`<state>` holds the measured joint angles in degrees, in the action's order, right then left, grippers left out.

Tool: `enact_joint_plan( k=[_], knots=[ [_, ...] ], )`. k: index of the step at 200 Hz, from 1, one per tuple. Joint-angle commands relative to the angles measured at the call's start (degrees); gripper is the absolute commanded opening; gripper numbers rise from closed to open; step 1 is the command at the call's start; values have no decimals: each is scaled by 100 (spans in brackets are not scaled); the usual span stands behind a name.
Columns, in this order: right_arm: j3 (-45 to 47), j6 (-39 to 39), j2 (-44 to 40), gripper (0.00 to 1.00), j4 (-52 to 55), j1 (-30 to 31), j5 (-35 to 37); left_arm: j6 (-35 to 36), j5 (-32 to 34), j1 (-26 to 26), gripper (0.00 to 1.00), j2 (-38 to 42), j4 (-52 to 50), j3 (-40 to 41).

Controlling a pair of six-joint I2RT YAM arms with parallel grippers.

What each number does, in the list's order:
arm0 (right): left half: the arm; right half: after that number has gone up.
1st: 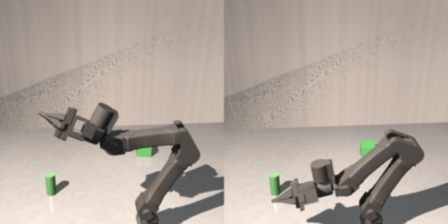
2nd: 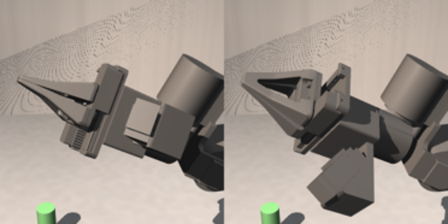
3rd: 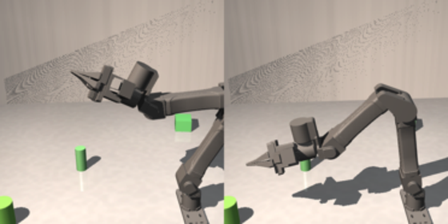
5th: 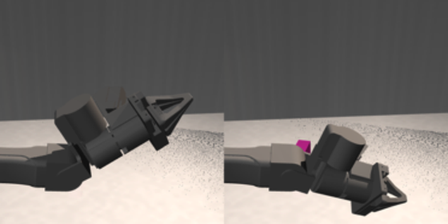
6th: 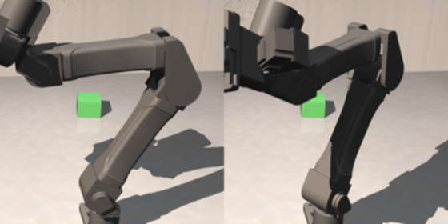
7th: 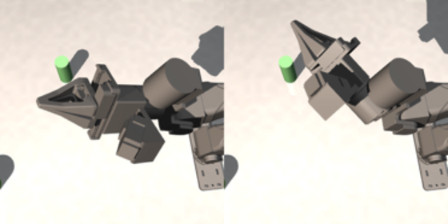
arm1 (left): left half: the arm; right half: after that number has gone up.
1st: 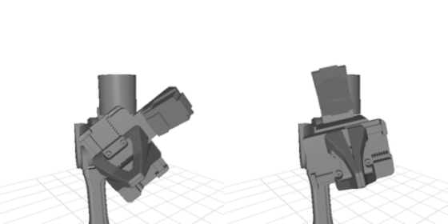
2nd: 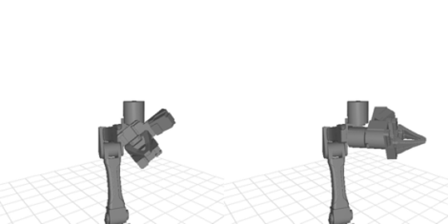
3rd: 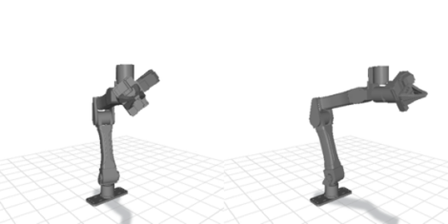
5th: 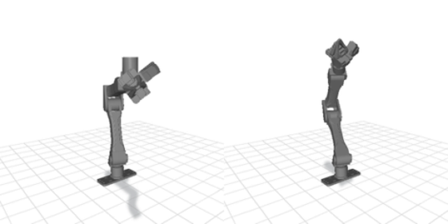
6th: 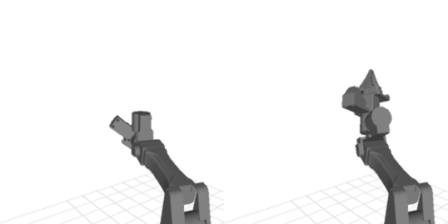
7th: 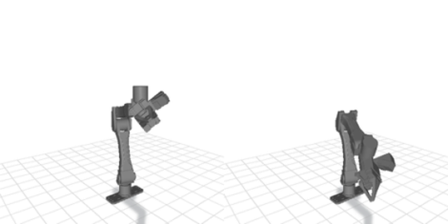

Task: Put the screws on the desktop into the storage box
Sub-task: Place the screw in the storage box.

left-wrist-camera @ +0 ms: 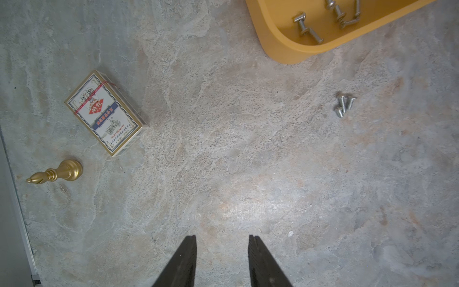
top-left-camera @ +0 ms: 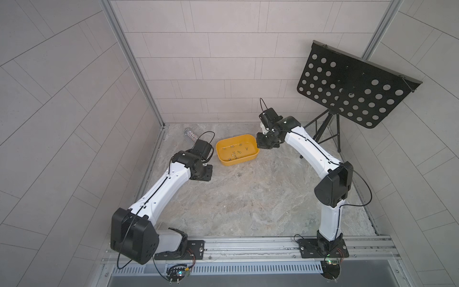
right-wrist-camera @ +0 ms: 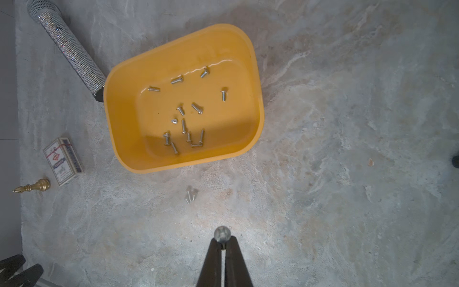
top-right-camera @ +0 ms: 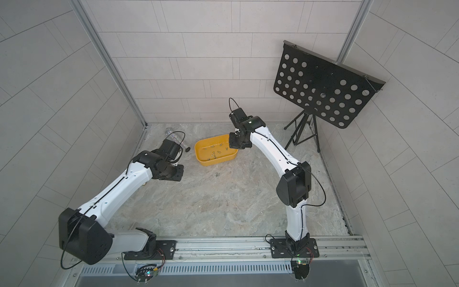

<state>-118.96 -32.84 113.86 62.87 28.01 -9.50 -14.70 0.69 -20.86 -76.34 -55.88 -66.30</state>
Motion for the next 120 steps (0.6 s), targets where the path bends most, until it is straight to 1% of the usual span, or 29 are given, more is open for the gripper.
enact_joint_plan(
  k=[1, 37, 60, 84, 120],
  knots=[
    [-488, -29, 452, 0, 373, 100, -47, -64, 81, 21, 41, 162, -201, -181],
    [-1713, -71, 1384, 0, 662, 167, -118, -68, 94, 20, 41, 206, -262, -212],
    [-2327, -117, 2009, 0, 754, 163, -208, -68, 121, 21, 41, 239, -302, -225],
    [-2624, -194, 2495, 0, 644, 167, -305, -66, 155, 28, 41, 283, -362, -233],
    [-2661, -342, 2904, 0, 294, 178, -397, -59, 199, 30, 41, 308, -330, -146]
  ],
)
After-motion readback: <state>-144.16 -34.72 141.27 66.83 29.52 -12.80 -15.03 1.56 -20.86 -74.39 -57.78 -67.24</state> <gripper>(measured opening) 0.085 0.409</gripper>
